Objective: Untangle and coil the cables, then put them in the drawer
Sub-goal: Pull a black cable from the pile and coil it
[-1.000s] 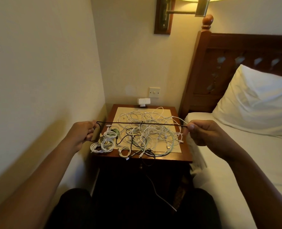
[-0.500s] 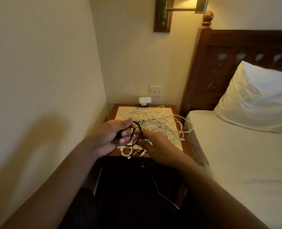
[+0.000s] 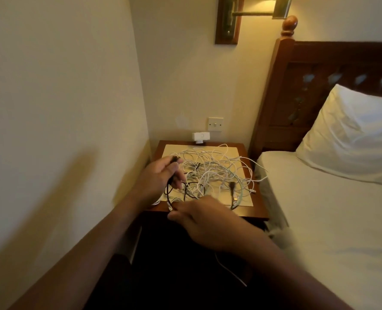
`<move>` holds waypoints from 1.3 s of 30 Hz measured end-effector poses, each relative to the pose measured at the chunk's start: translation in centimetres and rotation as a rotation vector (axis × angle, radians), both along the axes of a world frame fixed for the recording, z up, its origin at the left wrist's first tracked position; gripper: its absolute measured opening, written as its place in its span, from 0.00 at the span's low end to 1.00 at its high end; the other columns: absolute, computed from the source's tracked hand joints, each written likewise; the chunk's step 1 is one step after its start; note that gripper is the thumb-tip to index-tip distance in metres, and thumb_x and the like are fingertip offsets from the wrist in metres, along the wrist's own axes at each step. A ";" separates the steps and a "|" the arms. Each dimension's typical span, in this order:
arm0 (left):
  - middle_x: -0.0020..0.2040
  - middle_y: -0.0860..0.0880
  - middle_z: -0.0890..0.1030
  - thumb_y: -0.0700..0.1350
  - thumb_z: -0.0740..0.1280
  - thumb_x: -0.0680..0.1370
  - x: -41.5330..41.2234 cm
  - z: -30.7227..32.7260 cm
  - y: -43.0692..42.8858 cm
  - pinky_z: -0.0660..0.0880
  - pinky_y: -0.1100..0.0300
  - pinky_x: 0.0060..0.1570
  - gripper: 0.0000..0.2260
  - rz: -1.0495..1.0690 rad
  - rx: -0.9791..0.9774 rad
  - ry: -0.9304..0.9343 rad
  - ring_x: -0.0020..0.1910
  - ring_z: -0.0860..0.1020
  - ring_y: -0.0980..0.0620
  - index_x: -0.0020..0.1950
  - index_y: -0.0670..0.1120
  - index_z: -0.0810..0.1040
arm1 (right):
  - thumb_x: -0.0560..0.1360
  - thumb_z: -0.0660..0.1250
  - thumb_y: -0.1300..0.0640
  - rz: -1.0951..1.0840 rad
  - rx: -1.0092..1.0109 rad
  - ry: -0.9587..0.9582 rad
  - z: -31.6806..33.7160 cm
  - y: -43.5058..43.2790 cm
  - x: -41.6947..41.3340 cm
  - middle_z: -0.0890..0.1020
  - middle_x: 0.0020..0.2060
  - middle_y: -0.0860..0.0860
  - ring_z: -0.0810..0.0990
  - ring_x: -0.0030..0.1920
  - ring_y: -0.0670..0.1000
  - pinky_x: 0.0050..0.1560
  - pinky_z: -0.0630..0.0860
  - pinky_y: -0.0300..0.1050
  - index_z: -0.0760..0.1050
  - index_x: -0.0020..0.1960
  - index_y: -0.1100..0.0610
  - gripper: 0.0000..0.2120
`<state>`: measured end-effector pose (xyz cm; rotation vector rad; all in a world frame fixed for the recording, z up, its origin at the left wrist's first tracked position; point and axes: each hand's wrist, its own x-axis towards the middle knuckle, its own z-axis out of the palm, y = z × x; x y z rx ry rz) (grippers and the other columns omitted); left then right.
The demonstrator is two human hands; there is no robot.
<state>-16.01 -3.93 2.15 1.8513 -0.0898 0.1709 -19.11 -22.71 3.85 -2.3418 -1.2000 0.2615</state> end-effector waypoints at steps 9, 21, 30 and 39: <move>0.33 0.47 0.71 0.49 0.66 0.83 -3.3 2.2 -0.3 0.69 0.63 0.32 0.12 -0.426 -0.355 0.180 0.28 0.69 0.53 0.55 0.41 0.83 | 0.84 0.64 0.51 -0.287 0.411 0.020 2.1 -3.0 6.8 0.81 0.35 0.37 0.77 0.38 0.37 0.39 0.68 0.37 0.84 0.53 0.49 0.10; 0.30 0.48 0.71 0.43 0.60 0.82 -3.2 1.2 -0.9 0.70 0.62 0.27 0.11 -0.292 -0.714 0.251 0.25 0.70 0.53 0.46 0.39 0.78 | 0.83 0.66 0.50 -0.200 0.541 0.339 -1.1 -1.7 4.3 0.81 0.36 0.43 0.76 0.37 0.41 0.42 0.70 0.43 0.83 0.50 0.50 0.08; 0.34 0.47 0.73 0.43 0.62 0.83 -2.3 1.3 -2.0 0.70 0.63 0.29 0.08 -0.143 -0.697 0.322 0.28 0.70 0.54 0.54 0.38 0.74 | 0.84 0.63 0.51 -0.238 0.458 0.300 -2.0 -2.2 5.2 0.77 0.34 0.41 0.73 0.35 0.38 0.38 0.68 0.39 0.77 0.47 0.48 0.08; 0.32 0.49 0.69 0.43 0.62 0.82 -1.6 1.5 1.5 0.62 0.66 0.26 0.08 -0.013 -0.701 0.179 0.24 0.63 0.57 0.44 0.42 0.72 | 0.86 0.60 0.57 -0.363 0.340 0.123 -4.9 -7.3 7.2 0.81 0.43 0.33 0.78 0.47 0.35 0.46 0.73 0.39 0.81 0.55 0.50 0.11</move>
